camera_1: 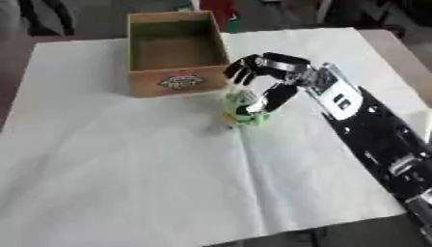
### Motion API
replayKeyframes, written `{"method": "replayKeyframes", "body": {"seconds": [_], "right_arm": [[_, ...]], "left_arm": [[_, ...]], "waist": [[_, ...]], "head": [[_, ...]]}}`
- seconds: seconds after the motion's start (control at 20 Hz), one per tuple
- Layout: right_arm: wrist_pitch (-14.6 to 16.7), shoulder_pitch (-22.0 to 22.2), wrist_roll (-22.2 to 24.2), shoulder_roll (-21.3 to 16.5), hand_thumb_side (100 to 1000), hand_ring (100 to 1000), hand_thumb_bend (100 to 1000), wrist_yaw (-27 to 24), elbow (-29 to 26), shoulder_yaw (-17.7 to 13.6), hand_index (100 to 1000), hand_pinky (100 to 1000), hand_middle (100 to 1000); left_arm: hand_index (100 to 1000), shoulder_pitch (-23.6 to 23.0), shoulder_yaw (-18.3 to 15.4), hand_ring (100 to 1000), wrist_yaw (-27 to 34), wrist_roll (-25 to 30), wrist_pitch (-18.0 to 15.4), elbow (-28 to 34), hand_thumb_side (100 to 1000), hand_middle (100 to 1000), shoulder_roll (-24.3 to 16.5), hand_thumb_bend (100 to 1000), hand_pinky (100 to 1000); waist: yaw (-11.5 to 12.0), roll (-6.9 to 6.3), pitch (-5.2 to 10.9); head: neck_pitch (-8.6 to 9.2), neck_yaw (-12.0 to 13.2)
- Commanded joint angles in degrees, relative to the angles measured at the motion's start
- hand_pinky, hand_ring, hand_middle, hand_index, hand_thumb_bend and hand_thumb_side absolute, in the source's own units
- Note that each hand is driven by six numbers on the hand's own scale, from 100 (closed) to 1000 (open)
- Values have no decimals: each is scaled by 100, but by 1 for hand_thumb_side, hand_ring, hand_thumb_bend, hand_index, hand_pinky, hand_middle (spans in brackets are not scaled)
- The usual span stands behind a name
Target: Pick up objects on the table and place them in the box.
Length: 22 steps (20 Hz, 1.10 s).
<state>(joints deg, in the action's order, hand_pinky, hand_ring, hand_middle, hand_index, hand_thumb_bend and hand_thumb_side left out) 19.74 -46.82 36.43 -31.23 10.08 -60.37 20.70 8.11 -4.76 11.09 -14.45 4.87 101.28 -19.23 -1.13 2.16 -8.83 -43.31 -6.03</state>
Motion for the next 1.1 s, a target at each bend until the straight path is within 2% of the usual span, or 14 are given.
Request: {"method": "replayKeyframes", "body": {"seconds": [0.05,0.2,0.35,0.7,1.1], "right_arm": [[-15,-97,322,-246,193,826,497,345,-135,-225,883,797,829],[54,-131,1113,-160,200,837,501,941,-220,-632,884,805,843],[134,-128,1469,-92,206,852,505,1275,-273,-854,884,818,855],[279,-134,1432,52,211,863,508,1752,-316,-834,885,829,859],[435,-169,1432,231,211,860,508,2027,-265,-702,880,828,850]], "left_arm": [[613,35,-44,654,-24,0,-2,78,440,618,-179,196,759],[613,26,-51,655,-23,-8,-3,77,440,619,-173,195,759],[613,26,-49,655,-21,-5,-3,78,440,619,-168,194,759],[614,36,-45,656,-18,-2,-1,79,441,619,-166,193,759],[614,44,-42,656,-16,2,-1,79,441,620,-165,192,759]], "waist": [[-11,-12,97],[-27,-20,101],[-29,-31,101],[13,-40,95],[64,-33,88]], "head": [[-31,-9],[-28,1],[-23,5],[-8,-17],[-6,-33]]}}
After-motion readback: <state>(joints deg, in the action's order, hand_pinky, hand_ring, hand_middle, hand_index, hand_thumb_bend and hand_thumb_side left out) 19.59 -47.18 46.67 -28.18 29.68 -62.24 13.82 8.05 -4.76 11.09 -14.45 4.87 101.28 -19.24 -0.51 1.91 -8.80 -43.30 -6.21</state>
